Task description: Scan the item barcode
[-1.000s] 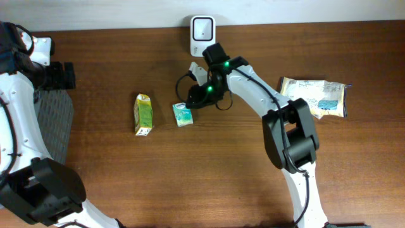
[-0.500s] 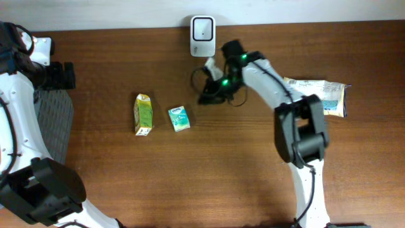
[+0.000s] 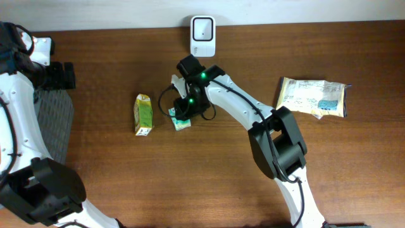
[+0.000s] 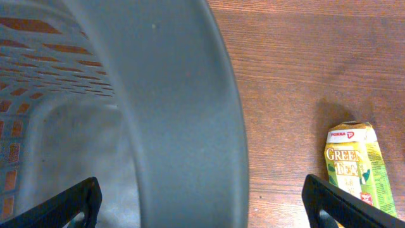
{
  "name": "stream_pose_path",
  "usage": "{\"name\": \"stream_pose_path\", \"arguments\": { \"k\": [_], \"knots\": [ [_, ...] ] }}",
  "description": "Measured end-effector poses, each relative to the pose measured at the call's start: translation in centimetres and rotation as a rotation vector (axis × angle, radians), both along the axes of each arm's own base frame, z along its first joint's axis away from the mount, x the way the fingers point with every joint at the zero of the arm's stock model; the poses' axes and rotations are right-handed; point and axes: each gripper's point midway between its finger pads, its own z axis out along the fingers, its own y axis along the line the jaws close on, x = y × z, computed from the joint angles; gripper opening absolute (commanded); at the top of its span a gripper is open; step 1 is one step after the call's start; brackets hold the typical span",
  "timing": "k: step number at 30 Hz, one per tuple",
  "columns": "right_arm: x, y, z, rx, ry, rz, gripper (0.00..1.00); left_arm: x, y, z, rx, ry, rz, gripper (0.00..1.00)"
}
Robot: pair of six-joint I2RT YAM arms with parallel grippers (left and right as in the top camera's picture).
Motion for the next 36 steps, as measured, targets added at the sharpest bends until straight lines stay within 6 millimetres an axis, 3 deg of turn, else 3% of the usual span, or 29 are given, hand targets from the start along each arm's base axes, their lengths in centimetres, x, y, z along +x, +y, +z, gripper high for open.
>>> {"name": "stream_pose_path", "arguments": {
  "k": [2, 5, 10, 15, 19, 20, 27, 30, 36],
  "knots": [
    [0.9, 0.0, 1.1, 0.003, -0.032, -0.008, 0.42, 0.0, 0.0, 0.0, 0.0, 0.0, 0.0, 0.99],
    [1.5, -0.9, 0.9, -0.024, -0.037, -0.032, 0.41, 0.0, 0.0, 0.0, 0.0, 0.0, 0.0, 0.99],
    [1.4, -1.7, -1.9, -0.082, 0.002, -0.059, 0.36, 0.0, 0.0, 0.0, 0.0, 0.0, 0.0, 0.99],
    [1.3, -1.0, -2.4, -0.071, 0.003, -0.086, 0.33, 0.0, 0.0, 0.0, 0.0, 0.0, 0.0, 0.99],
    [1.1, -0.6, -2.7, -0.058, 0.019, -0.113, 0.2, 0.0, 0.0, 0.0, 0.0, 0.0, 0.0, 0.99],
    [1.0, -0.5, -2.6, -0.053, 0.023, -0.12, 0.06, 0.0, 0.0, 0.0, 0.0, 0.0, 0.0, 0.99],
    [-0.5, -0.2, -2.2, 0.0, 0.121, -0.112, 0.04, 0.0, 0.0, 0.0, 0.0, 0.0, 0.0, 0.99],
    [-0.5, -0.7, -0.3, 0.148, 0.199, -0.069, 0.04, 0.0, 0.0, 0.0, 0.0, 0.0, 0.0, 0.99],
    [2.3, -3.9, 8.7, 0.669, 0.252, 0.008, 0.04, 0.0, 0.0, 0.0, 0.0, 0.0, 0.0, 0.99]
  ]
}}
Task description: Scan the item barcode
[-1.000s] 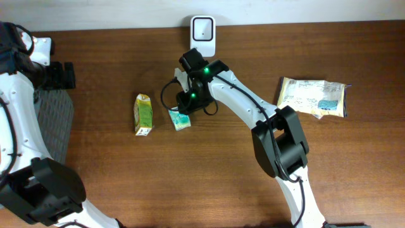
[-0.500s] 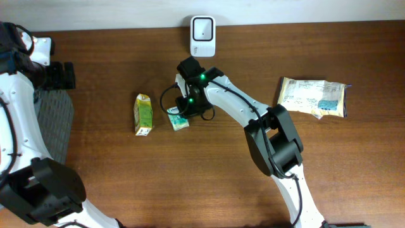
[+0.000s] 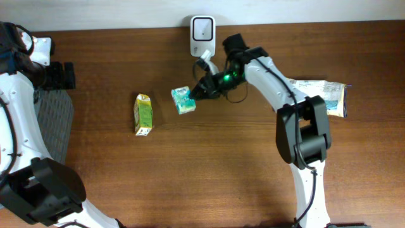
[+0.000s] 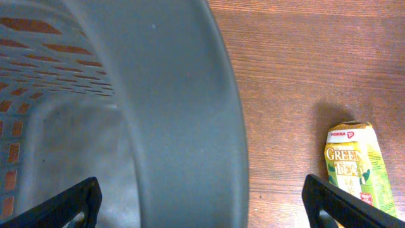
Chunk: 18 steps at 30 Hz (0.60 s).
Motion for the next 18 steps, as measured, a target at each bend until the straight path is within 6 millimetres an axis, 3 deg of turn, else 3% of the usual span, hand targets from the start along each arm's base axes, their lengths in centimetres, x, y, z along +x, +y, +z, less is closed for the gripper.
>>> {"name": "stream_pose_path", "arguments": {
  "k": [3, 7, 11, 15, 18],
  "knots": [
    [-0.3, -0.2, 3.5, 0.22, -0.006, 0.046, 0.04, 0.0, 0.0, 0.0, 0.0, 0.0, 0.0, 0.99],
    [0.4, -2.0, 5.4, 0.339, -0.014, 0.033, 0.04, 0.0, 0.0, 0.0, 0.0, 0.0, 0.0, 0.99],
    [2.8, -6.0, 5.8, 0.362, -0.029, -0.056, 0.04, 0.0, 0.0, 0.0, 0.0, 0.0, 0.0, 0.99],
    [5.6, -12.2, 6.0, 0.367, -0.052, -0.189, 0.04, 0.0, 0.0, 0.0, 0.0, 0.0, 0.0, 0.99],
    [6.0, -14.0, 5.4, 0.334, -0.026, -0.238, 0.04, 0.0, 0.0, 0.0, 0.0, 0.0, 0.0, 0.99]
  ]
}}
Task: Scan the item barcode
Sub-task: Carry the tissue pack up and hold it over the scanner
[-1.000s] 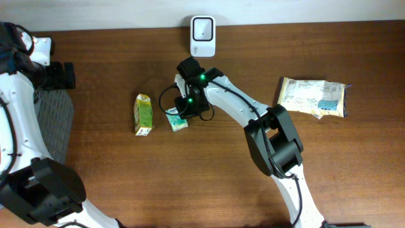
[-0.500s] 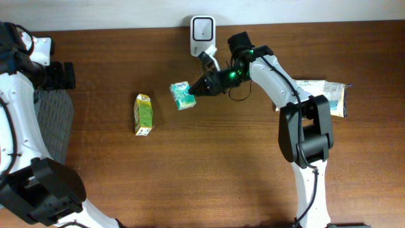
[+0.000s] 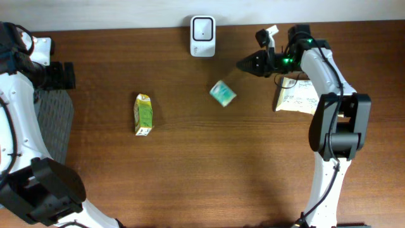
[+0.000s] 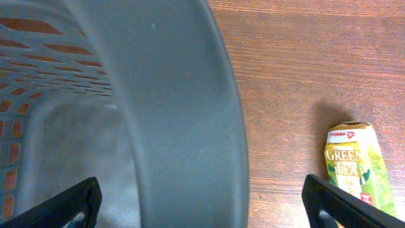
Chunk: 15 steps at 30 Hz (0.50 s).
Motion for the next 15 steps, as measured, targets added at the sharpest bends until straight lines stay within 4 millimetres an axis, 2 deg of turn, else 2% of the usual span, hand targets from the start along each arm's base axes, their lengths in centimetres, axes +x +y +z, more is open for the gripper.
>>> {"name": "stream_pose_path", "arguments": {
  "k": [2, 3, 4, 5, 7, 8, 9, 10, 13, 15],
  "knots": [
    [-0.7, 0.6, -1.6, -0.096, 0.066, 0.002, 0.05, 0.0, 0.0, 0.0, 0.0, 0.0, 0.0, 0.99],
    [-1.2, 1.4, -3.4, -0.202, 0.094, 0.014, 0.25, 0.0, 0.0, 0.0, 0.0, 0.0, 0.0, 0.99],
    [-1.8, 2.4, -5.1, -0.307, 0.103, 0.035, 0.34, 0.0, 0.0, 0.0, 0.0, 0.0, 0.0, 0.99],
    [-2.2, 3.0, -6.9, -0.422, 0.107, 0.044, 0.48, 0.0, 0.0, 0.0, 0.0, 0.0, 0.0, 0.99],
    [-2.5, 3.5, -10.1, -0.663, 0.085, 0.053, 0.6, 0.0, 0.0, 0.0, 0.0, 0.0, 0.0, 0.99],
    [-2.0, 2.7, -11.5, -0.792, 0.054, 0.034, 0.62, 0.0, 0.0, 0.0, 0.0, 0.0, 0.0, 0.99],
    [0.0, 0.2, -13.0, -0.987, -0.031, -0.029, 0.62, 0.0, 0.0, 0.0, 0.0, 0.0, 0.0, 0.99],
    [1.1, -1.3, -13.5, -1.084, -0.091, -0.054, 0.62, 0.0, 0.0, 0.0, 0.0, 0.0, 0.0, 0.99],
    [2.9, -2.7, -13.8, -1.181, -0.193, -0.076, 0.59, 0.0, 0.0, 0.0, 0.0, 0.0, 0.0, 0.99],
    [3.7, -2.9, -13.6, -1.197, -0.239, -0.086, 0.55, 0.0, 0.0, 0.0, 0.0, 0.0, 0.0, 0.99]
  ]
}}
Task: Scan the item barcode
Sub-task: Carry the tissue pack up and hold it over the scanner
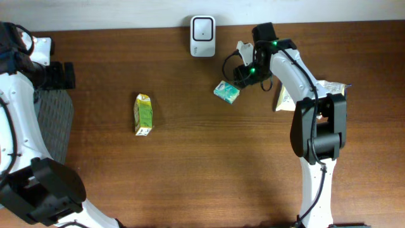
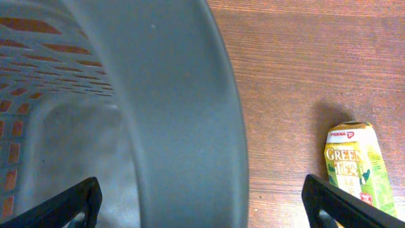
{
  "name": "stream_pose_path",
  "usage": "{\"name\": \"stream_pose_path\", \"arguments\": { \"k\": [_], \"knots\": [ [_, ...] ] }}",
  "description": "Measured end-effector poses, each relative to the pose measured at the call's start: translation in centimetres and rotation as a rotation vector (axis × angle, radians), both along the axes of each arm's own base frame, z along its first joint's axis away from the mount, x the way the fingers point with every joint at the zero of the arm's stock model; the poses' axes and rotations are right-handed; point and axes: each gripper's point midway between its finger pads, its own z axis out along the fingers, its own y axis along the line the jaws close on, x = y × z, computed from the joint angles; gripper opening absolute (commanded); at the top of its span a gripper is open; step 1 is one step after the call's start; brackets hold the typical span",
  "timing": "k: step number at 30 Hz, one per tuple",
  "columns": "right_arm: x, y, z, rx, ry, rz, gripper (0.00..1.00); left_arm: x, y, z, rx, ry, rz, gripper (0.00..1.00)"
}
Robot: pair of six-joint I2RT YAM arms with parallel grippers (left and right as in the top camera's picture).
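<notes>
A small teal packet [image 1: 226,92] lies on the brown table below and right of the white scanner [image 1: 202,28]. My right gripper [image 1: 242,75] hangs just up and right of the packet; the overhead view does not show whether its fingers touch the packet or how they stand. A green tea carton [image 1: 143,114] [image 2: 359,166] lies flat left of centre. At the far left my left gripper [image 1: 63,75] [image 2: 202,212] is open, its fingers spread wide over the rim of a grey basket [image 2: 190,126], holding nothing.
The grey basket [image 1: 56,123] sits at the table's left edge. A cream snack bag [image 1: 313,96] lies at the right, partly under the right arm's forearm. The scanner stands against the back edge.
My right gripper was up to the right of the scanner, apart from the teal packet; now it is down-left, right next to the packet. The packet has barely shifted. The left arm is unchanged.
First my right gripper was on the teal packet beside the green tea carton. Then the packet was nearer the scanner at the gripper's tip. Later it lay farther right with the gripper away from it, and now the gripper is beside it again.
</notes>
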Motion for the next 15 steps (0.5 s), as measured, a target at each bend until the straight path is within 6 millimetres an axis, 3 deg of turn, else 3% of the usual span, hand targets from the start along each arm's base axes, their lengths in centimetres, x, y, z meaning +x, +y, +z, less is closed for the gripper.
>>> {"name": "stream_pose_path", "arguments": {
  "k": [4, 8, 11, 15],
  "knots": [
    [-1.6, 1.2, -0.6, 0.068, 0.072, 0.038, 0.54, 0.0, 0.0, 0.0, 0.0, 0.0, 0.0, 0.99],
    [-5.0, 2.5, -1.2, 0.117, 0.223, 0.056, 0.54, 0.0, 0.0, 0.0, 0.0, 0.0, 0.0, 0.99],
    [-6.4, 4.1, -1.0, 0.142, 0.267, 0.087, 0.5, 0.0, 0.0, 0.0, 0.0, 0.0, 0.0, 0.99],
    [-5.7, 4.7, -0.7, 0.142, 0.224, 0.109, 0.49, 0.0, 0.0, 0.0, 0.0, 0.0, 0.0, 0.99]
  ]
}}
